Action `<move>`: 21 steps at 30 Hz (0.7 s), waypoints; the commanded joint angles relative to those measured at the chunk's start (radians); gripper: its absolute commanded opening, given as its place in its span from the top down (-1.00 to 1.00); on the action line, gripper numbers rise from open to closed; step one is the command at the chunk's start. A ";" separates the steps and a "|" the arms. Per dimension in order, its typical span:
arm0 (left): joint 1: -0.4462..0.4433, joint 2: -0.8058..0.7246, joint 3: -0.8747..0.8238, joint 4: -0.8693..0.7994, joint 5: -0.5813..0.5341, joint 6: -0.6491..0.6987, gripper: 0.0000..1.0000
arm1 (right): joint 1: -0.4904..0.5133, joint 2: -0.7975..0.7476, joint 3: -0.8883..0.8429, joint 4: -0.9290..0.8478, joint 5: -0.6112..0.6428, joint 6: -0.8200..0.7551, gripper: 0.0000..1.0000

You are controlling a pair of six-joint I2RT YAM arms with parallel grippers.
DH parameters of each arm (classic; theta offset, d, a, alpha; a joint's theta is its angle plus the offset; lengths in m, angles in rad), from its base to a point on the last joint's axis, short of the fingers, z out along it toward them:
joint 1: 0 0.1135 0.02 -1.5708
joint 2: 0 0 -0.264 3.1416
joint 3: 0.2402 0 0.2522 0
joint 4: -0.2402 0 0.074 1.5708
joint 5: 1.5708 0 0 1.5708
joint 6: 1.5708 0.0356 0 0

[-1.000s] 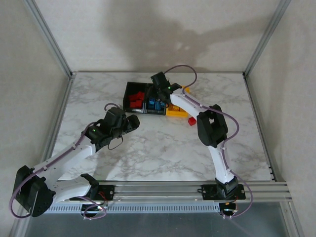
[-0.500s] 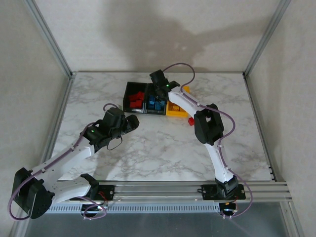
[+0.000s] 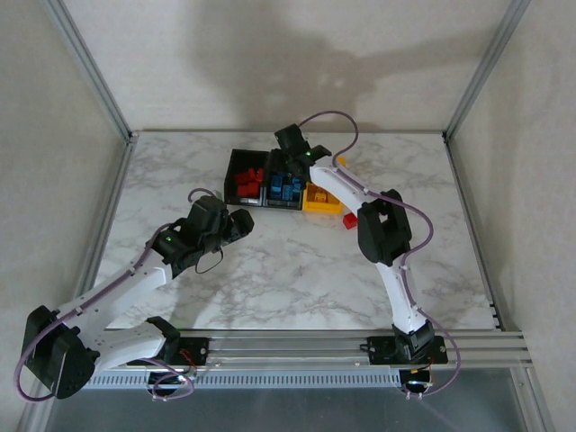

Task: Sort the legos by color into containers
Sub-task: Place the lego in the container, then pick up the lego from the center of the table.

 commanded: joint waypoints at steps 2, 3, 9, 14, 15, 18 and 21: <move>-0.008 0.013 0.022 0.042 0.024 -0.008 -0.50 | 0.011 -0.243 -0.164 0.052 0.048 -0.067 -0.56; -0.009 0.022 0.024 0.057 0.029 -0.006 -0.51 | 0.011 -0.295 -0.224 0.068 0.054 -0.080 -0.56; -0.033 0.117 0.078 0.115 0.050 0.006 -0.50 | -0.002 -0.585 -0.570 0.115 0.090 -0.109 -0.57; -0.103 0.241 0.161 0.148 0.056 0.021 -0.47 | -0.043 -0.819 -0.832 0.125 0.064 -0.082 -0.57; -0.121 0.271 0.185 0.151 0.056 0.023 -0.46 | -0.055 -0.866 -0.882 0.128 0.055 -0.078 -0.57; -0.175 0.362 0.249 0.152 0.048 0.024 -0.45 | -0.109 -0.972 -0.996 0.111 0.045 -0.075 -0.58; -0.216 0.432 0.299 0.156 0.048 0.024 -0.44 | -0.158 -1.023 -1.084 0.131 0.038 -0.099 -0.59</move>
